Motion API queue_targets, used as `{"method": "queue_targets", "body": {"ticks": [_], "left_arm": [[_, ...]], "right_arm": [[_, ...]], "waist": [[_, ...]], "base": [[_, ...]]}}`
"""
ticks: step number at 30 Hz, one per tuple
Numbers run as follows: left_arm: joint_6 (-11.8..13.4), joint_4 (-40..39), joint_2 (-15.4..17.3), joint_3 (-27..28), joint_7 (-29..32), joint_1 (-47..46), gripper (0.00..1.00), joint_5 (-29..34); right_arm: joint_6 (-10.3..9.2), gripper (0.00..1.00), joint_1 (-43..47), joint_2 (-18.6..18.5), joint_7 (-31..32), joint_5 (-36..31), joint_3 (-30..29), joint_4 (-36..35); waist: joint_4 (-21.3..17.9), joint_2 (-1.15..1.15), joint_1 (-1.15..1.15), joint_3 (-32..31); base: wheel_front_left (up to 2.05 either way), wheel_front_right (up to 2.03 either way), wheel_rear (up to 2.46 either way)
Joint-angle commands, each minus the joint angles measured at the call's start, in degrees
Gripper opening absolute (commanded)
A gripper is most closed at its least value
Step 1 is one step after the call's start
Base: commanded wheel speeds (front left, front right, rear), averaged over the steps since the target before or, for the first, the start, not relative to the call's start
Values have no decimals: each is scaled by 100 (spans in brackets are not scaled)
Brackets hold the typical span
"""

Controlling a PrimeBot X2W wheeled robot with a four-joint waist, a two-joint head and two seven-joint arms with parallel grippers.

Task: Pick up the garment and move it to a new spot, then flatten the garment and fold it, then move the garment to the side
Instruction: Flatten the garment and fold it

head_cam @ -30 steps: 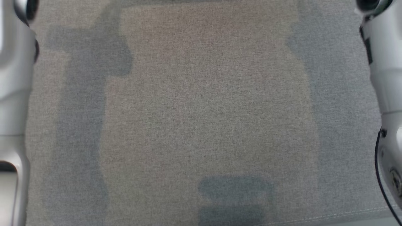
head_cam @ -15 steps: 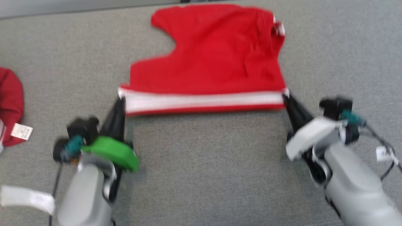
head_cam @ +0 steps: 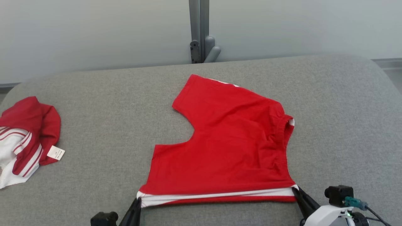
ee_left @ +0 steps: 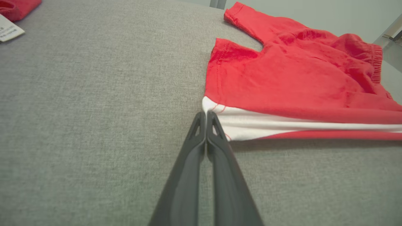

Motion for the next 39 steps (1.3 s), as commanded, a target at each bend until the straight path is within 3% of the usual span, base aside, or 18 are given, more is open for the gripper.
{"method": "queue_targets", "body": {"ticks": [1, 12, 17, 28, 39], "left_arm": [[24, -46, 88, 53, -4, 142, 0, 104], [23, -111, 62, 208, -3, 1088, 0, 264], [23, -496, 72, 356, -4, 1113, 0, 310], [22, -1158, 404, 46, -3, -752, 0, 363], [23, -22, 859, -552, -3, -3226, 0, 409]], "right_arm": [[-16, 0, 149, -86, -17, -89, -36, -12], [-15, 0, 1393, 50, -13, -401, -44, -420], [-16, 0, 1501, 37, -10, -392, -172, -741], [-14, 0, 493, 449, -11, -190, -971, -1418], [-15, 0, -740, 1073, -12, -169, -1732, -1312]], "waist": [[79, 56, 0, -283], [92, 56, 0, -445], [15, 56, 0, -286], [-315, 56, 0, 639], [-998, 56, 0, 1706]], "base": [[0, 0, 0], [0, 0, 0], [0, 0, 0], [0, 0, 0], [0, 0, 0]]}}
